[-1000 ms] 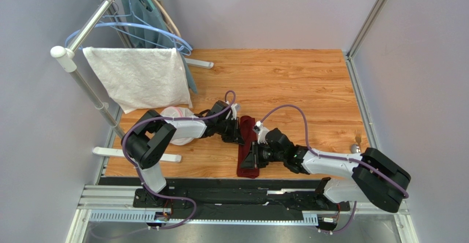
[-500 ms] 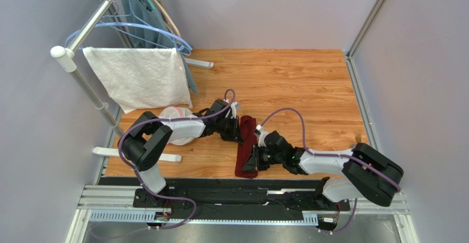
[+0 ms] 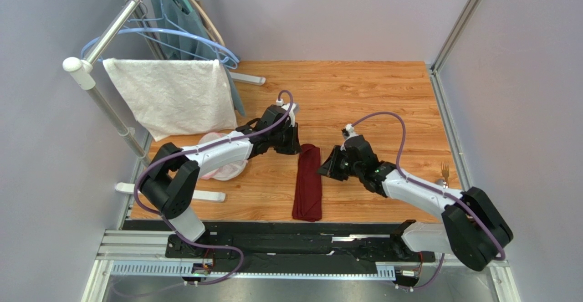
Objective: Fold the napkin into a case and place the utensils inside
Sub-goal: Smooth out the smaller rectangle-folded napkin at the center of the board.
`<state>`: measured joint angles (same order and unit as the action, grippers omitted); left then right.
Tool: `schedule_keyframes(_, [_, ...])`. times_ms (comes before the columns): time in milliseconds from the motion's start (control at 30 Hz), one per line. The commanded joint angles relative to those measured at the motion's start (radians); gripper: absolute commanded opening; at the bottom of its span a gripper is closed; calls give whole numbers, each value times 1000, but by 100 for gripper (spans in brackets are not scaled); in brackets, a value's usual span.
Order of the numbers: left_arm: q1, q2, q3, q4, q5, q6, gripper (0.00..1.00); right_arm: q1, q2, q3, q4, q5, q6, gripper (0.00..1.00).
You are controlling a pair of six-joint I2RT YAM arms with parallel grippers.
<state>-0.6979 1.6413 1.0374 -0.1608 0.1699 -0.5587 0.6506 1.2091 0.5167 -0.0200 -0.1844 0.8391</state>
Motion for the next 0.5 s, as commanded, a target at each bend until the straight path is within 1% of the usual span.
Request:
schedule_keyframes(0, [5, 46, 84, -33, -107, 111, 21, -29, 107, 115, 72, 19, 18, 0])
schedule_keyframes(67, [6, 66, 104, -39, -115, 149, 21, -40, 147, 144, 113, 2, 31, 0])
schedule_keyframes(100, [5, 87, 113, -45, -110, 158, 21, -42, 191, 154, 124, -1, 37, 0])
schedule_keyframes(200, [3, 118, 135, -48, -80, 175, 22, -45, 263, 189, 175, -16, 60, 0])
schedule_keyframes(467, [-12, 160, 179, -62, -53, 212, 24, -48, 371, 255, 199, 2, 75, 0])
